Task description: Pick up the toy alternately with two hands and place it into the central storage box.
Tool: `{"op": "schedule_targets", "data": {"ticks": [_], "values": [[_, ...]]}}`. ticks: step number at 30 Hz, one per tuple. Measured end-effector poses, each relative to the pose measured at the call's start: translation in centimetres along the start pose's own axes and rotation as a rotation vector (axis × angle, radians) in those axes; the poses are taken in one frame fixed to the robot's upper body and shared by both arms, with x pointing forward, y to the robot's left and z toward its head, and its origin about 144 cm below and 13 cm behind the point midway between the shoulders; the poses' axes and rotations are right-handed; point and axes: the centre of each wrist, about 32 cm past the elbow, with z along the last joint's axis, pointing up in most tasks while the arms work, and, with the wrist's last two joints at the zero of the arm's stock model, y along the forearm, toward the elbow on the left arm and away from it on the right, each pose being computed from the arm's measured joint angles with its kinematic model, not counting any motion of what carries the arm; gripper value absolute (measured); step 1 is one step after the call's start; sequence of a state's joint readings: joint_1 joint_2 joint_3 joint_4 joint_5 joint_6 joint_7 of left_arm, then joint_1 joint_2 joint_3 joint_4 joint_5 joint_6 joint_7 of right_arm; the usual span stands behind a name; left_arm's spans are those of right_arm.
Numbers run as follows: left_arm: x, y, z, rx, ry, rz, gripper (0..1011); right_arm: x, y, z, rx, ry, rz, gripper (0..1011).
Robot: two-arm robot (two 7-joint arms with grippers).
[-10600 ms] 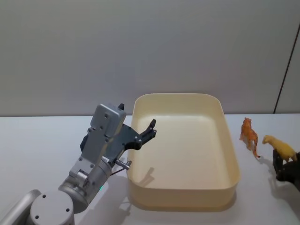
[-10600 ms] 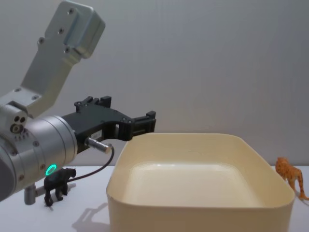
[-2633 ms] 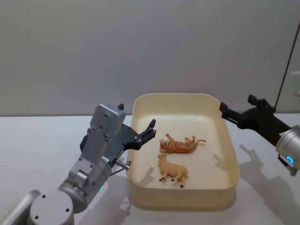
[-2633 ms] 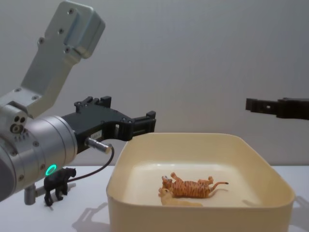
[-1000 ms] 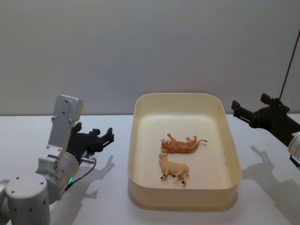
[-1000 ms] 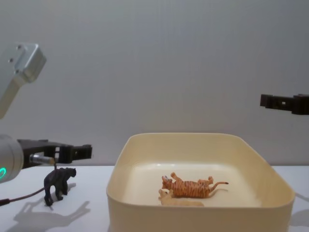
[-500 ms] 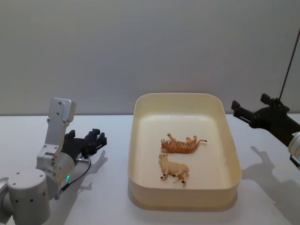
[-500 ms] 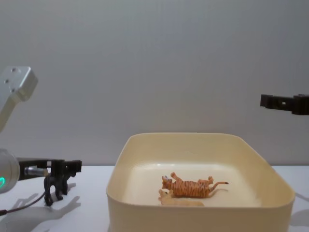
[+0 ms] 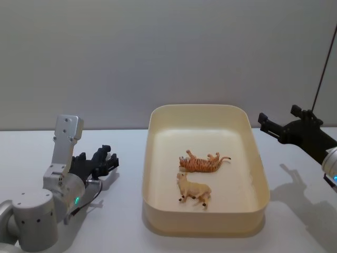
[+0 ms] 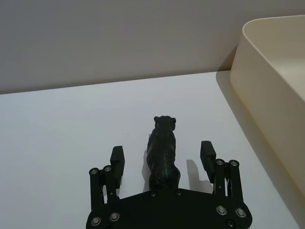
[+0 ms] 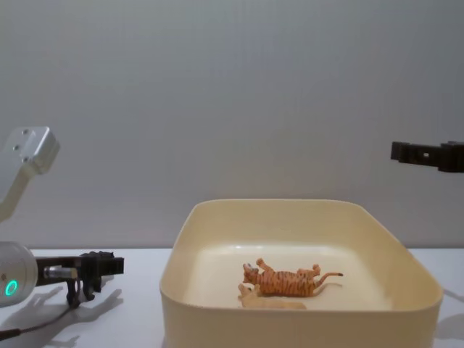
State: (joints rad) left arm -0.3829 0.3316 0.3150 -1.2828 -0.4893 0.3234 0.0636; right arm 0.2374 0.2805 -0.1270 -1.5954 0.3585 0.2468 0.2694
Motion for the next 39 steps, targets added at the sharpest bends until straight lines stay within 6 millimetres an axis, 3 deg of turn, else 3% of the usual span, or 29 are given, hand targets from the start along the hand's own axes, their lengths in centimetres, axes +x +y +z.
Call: {"op": "schedule_targets", "data": {"ticks": [4,23,39], "values": [[0.1,-0.3,-0.2,0.007,0.008,-0.001,906,0.0,0.0,0.0,0.0,0.0,0.0,1001],[0.3,-1.0,-0.5,0.02,0.023,-0.004,328,0.0,0.0,0.0,0.0,0.0,0.0,1001],[-0.5,-0.8,1.7,-0.042,-0.032,-0.069,321,0.0,0.0,0.0,0.0,0.0,0.0,1001]]}}
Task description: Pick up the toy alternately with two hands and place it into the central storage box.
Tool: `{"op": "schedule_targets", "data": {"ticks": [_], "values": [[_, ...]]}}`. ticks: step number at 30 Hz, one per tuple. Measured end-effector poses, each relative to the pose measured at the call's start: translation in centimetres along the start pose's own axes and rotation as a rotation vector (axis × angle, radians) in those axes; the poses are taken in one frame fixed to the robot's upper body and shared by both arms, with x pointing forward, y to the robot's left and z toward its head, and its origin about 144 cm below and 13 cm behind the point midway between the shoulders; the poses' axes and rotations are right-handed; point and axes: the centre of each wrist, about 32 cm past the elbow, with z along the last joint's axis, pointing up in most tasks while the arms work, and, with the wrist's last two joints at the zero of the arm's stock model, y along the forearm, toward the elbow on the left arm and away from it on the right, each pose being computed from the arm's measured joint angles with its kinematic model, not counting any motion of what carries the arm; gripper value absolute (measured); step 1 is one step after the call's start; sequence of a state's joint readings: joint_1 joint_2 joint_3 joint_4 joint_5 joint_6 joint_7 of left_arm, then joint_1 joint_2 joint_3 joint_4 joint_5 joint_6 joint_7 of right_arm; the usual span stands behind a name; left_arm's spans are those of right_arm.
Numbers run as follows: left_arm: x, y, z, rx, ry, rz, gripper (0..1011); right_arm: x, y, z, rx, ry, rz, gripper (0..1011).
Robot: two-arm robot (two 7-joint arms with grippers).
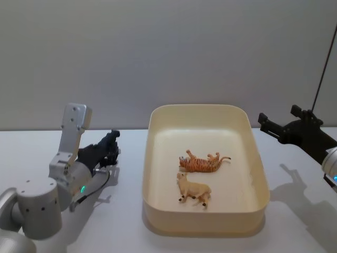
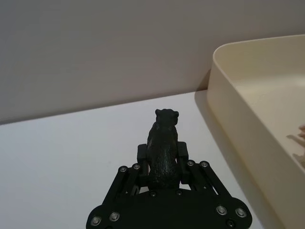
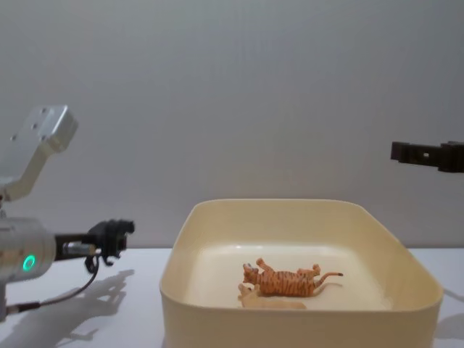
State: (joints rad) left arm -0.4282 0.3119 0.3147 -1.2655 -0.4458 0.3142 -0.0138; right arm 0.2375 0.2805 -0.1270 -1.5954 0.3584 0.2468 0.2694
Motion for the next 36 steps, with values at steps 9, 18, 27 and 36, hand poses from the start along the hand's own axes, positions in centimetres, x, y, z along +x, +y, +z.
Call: {"op": "schedule_targets", "data": {"ticks": [9,18,27,36], "values": [[-0.7,-0.2,2.3,-0.059,-0.047,-0.102,322,0.0,0.0,0.0,0.0,0.0,0.0,1001],[-1.6,-0.4,4.9,-0.106,-0.106,-0.225,322,0.0,0.0,0.0,0.0,0.0,0.0,1001],[-2.5,-0.7,7.1,-0.13,-0.163,-0.338,322,0.0,0.0,0.0,0.0,0.0,0.0,1001],[-3.9,-1.3,9.4,-0.139,-0.228,-0.493,386,0.0,0.0,0.0,0.0,0.0,0.0,1001]]}}
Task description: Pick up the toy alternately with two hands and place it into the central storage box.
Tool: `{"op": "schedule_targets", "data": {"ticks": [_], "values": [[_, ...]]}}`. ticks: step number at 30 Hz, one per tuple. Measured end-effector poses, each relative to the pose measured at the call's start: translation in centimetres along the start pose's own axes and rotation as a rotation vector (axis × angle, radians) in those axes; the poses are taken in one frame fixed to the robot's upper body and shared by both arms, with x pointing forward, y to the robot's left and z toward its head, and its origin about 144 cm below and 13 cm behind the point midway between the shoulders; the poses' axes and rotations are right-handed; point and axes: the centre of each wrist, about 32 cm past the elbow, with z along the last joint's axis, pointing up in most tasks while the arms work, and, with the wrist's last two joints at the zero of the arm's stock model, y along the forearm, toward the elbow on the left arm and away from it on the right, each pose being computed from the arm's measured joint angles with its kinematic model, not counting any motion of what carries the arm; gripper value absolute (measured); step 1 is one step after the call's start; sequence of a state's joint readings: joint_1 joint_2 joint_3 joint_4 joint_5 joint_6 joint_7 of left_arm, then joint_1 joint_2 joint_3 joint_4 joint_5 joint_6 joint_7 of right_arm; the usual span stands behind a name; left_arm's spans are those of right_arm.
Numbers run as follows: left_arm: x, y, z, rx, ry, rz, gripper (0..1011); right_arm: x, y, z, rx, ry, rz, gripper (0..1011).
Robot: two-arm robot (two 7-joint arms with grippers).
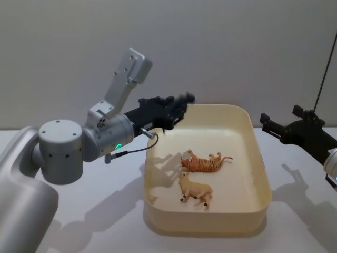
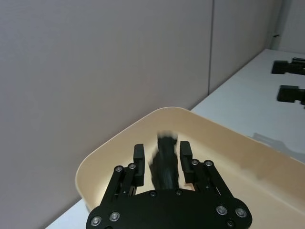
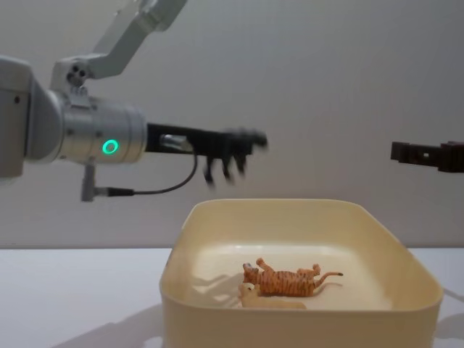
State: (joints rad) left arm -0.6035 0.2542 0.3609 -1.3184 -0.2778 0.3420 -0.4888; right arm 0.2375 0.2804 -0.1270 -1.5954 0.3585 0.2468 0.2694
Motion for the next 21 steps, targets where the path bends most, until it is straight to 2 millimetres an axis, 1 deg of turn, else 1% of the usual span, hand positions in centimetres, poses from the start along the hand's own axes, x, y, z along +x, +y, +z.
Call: {"op": "schedule_targets", "data": {"ticks": [1,2,3,4,6,7,10,11,13,14,15,18,21], "values": [[0.0,-0.2,0.2,0.0,-0.004,-0.011,386,0.0,0.0,0.0,0.0,0.0,0.0,1001],[-0.1,-0.3,0.3,0.0,-0.007,-0.021,442,0.0,0.0,0.0,0.0,0.0,0.0,1001],[-0.1,-0.4,0.4,0.001,-0.011,-0.033,462,0.0,0.0,0.0,0.0,0.0,0.0,1001],[-0.2,-0.6,0.7,0.0,-0.018,-0.053,523,0.0,0.0,0.0,0.0,0.0,0.0,1001],[-0.2,-0.8,1.0,0.001,-0.024,-0.069,563,0.0,0.0,0.0,0.0,0.0,0.0,1001],[-0.3,-1.0,1.2,0.002,-0.029,-0.084,618,0.0,0.0,0.0,0.0,0.0,0.0,1001],[-0.4,-1.2,1.4,0.003,-0.035,-0.103,673,0.0,0.0,0.0,0.0,0.0,0.0,1001],[-0.4,-1.3,1.6,0.003,-0.038,-0.113,743,0.0,0.0,0.0,0.0,0.0,0.0,1001],[-0.4,-1.5,1.7,0.004,-0.042,-0.123,780,0.0,0.0,0.0,0.0,0.0,0.0,1001],[-0.5,-1.6,1.9,0.004,-0.045,-0.132,835,0.0,0.0,0.0,0.0,0.0,0.0,1001],[-0.5,-1.6,1.9,0.004,-0.047,-0.136,835,0.0,0.0,0.0,0.0,0.0,0.0,1001],[-0.5,-1.8,2.1,0.005,-0.051,-0.148,937,0.0,0.0,0.0,0.0,0.0,0.0,1001],[-0.6,-1.9,2.3,0.007,-0.055,-0.159,1001,0.0,0.0,0.0,0.0,0.0,0.0,1001]]}}
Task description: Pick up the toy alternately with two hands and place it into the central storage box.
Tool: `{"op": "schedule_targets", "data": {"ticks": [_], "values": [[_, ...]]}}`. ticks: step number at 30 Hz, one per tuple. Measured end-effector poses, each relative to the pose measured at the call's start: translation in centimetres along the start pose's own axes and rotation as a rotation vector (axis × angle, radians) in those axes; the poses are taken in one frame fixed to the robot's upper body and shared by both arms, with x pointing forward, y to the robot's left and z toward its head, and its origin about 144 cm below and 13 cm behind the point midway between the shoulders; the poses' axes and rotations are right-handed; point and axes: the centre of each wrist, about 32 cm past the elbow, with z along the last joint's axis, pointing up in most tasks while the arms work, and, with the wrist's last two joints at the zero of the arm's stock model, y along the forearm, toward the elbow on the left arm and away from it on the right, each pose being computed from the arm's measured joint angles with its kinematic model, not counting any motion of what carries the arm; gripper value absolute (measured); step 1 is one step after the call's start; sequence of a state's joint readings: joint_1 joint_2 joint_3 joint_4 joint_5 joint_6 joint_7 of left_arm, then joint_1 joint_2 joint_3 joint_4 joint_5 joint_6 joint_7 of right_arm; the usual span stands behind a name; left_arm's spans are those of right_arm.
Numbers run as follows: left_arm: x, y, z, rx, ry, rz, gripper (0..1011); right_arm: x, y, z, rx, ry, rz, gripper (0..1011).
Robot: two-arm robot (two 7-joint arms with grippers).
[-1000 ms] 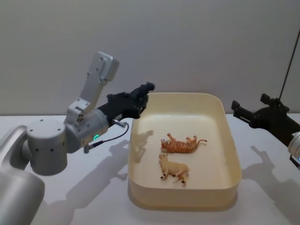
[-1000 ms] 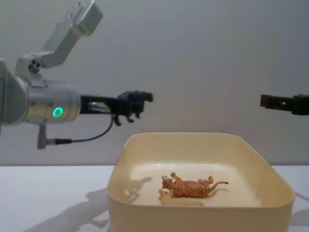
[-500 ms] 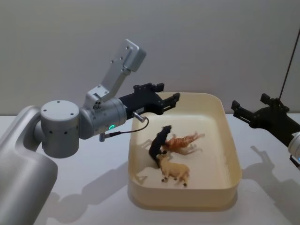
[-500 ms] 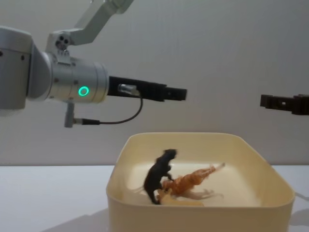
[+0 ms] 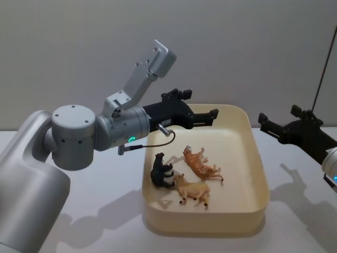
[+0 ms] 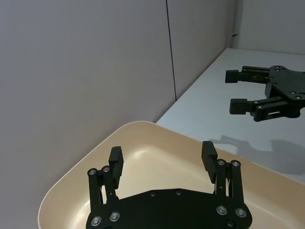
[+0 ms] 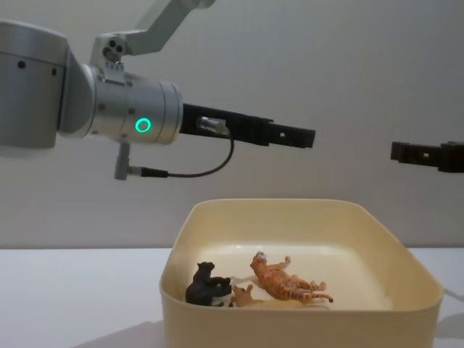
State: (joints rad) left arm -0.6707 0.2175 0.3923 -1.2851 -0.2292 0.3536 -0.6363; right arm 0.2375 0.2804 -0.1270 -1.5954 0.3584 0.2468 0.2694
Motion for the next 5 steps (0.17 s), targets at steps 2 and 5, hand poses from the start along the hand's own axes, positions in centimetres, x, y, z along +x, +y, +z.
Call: {"op": "schedule_targets", "data": {"ticks": [2,5], "values": [[-0.02,-0.08,0.1,0.0,-0.002,-0.007,1001,0.0,0.0,0.0,0.0,0.0,0.0,1001],[-0.02,-0.14,0.18,0.001,-0.005,-0.011,1001,0.0,0.0,0.0,0.0,0.0,0.0,1001]]}}
